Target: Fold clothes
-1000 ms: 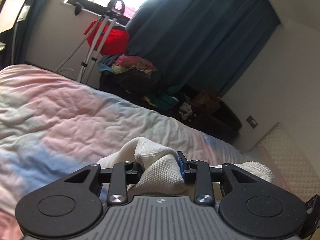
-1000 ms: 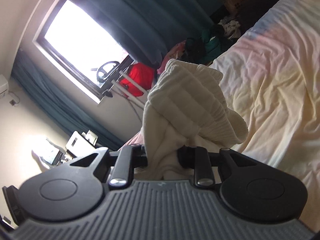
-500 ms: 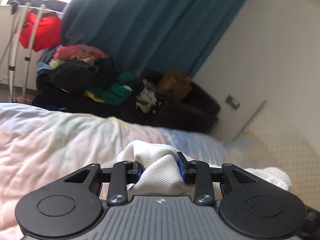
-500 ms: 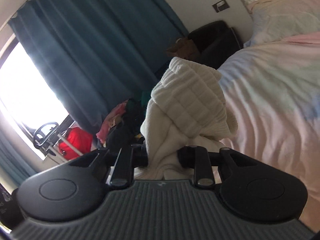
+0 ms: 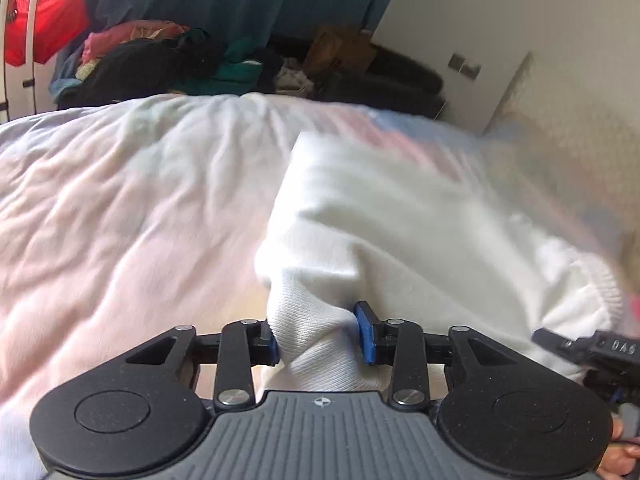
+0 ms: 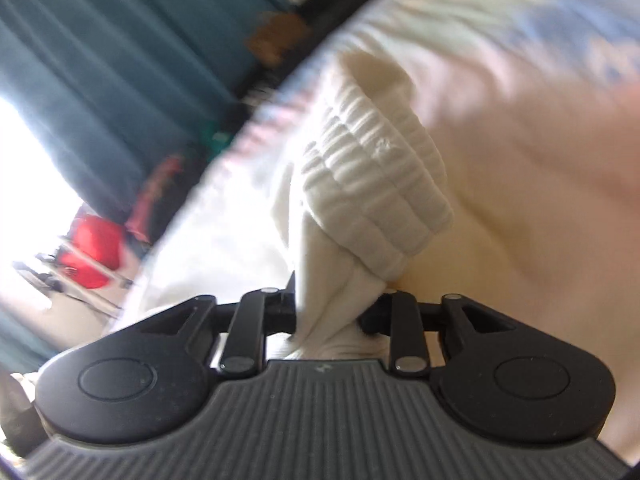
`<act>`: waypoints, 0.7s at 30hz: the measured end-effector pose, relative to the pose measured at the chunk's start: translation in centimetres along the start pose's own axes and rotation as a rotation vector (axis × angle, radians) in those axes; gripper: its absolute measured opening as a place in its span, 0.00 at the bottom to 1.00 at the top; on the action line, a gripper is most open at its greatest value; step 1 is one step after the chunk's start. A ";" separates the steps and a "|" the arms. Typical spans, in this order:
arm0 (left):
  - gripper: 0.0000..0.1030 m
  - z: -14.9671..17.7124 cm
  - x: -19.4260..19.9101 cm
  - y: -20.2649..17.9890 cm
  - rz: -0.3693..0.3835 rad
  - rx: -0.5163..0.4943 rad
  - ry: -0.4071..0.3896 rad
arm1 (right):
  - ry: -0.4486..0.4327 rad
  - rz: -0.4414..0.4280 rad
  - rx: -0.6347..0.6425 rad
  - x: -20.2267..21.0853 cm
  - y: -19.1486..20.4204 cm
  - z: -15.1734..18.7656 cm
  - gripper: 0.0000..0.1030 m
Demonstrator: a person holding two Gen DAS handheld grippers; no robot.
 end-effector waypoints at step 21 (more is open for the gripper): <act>0.96 -2.6 30.0 -14.2 -0.110 -0.260 -0.215 | -0.065 -0.004 0.271 26.5 8.8 -2.3 0.39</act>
Point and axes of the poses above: each gripper's, at about its wrist camera, not at the fingertips, and x roughly against the way its jaws point, y to its left, z to its underside, the point moved 7 cm from there along -x, roughly the way its jaws point, and after that the axes turned 3 degrees about z, right-handed, at the moved point
